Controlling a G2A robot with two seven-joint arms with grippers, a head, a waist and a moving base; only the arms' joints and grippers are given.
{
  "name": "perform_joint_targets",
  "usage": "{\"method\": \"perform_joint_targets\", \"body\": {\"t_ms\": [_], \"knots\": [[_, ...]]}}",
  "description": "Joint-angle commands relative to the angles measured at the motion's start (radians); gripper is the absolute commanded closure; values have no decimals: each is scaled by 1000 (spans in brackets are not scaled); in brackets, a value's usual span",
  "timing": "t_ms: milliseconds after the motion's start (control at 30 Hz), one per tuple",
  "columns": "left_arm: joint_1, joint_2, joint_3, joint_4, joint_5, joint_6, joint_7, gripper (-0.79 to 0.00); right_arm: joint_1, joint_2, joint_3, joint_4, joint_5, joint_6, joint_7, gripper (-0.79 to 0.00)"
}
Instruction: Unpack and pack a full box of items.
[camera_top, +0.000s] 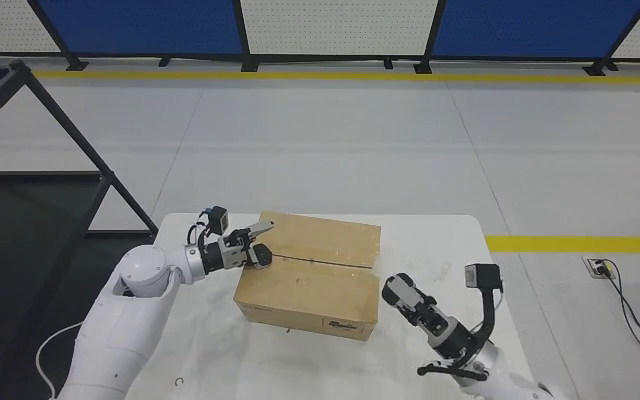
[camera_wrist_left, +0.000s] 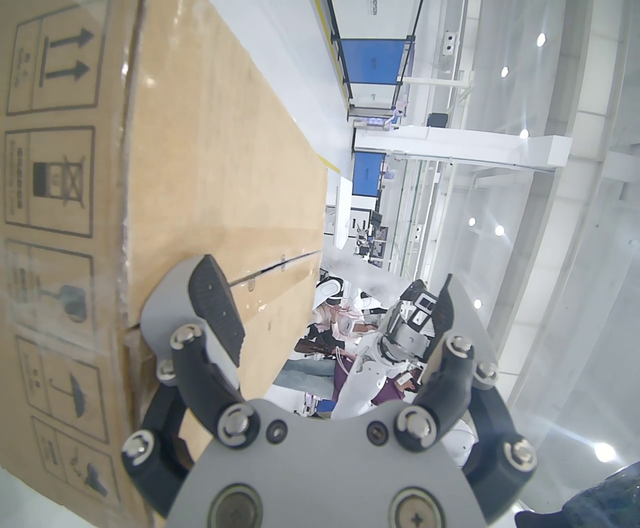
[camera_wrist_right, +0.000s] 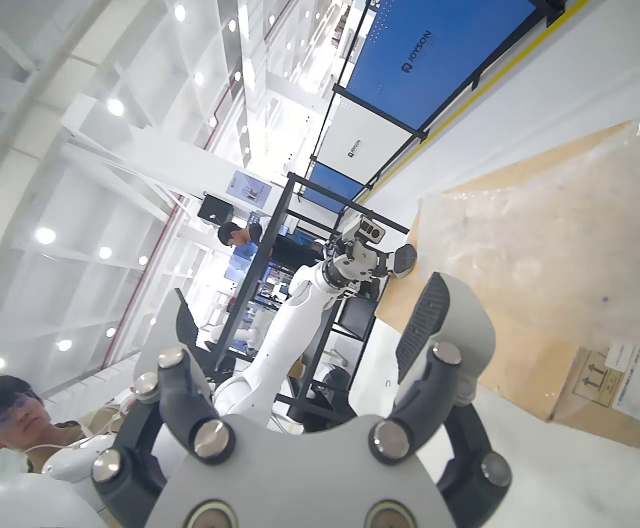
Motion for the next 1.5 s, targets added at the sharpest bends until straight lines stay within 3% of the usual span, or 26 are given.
{"method": "perform_joint_targets", "body": {"t_ms": [0, 467, 967, 1200, 1467], "knots": [[16, 5, -11, -14, -4, 0, 1, -785, 26, -2, -31, -5, -47, 30, -18, -785], [74, 20, -48, -81, -33, -4, 16, -785, 181, -23, -230, 22, -304, 146, -53, -785], [112, 29, -77, -108, -80, -28, 47, -785, 184, -24, -234, 24, -307, 152, -50, -785], [109, 27, -89, -102, -126, 9, 106, -785, 217, -33, -284, 50, -337, 152, -49, -785], [97, 23, -67, -103, -128, 34, 125, -785, 322, -55, -375, 97, -439, 284, -48, -785]]}}
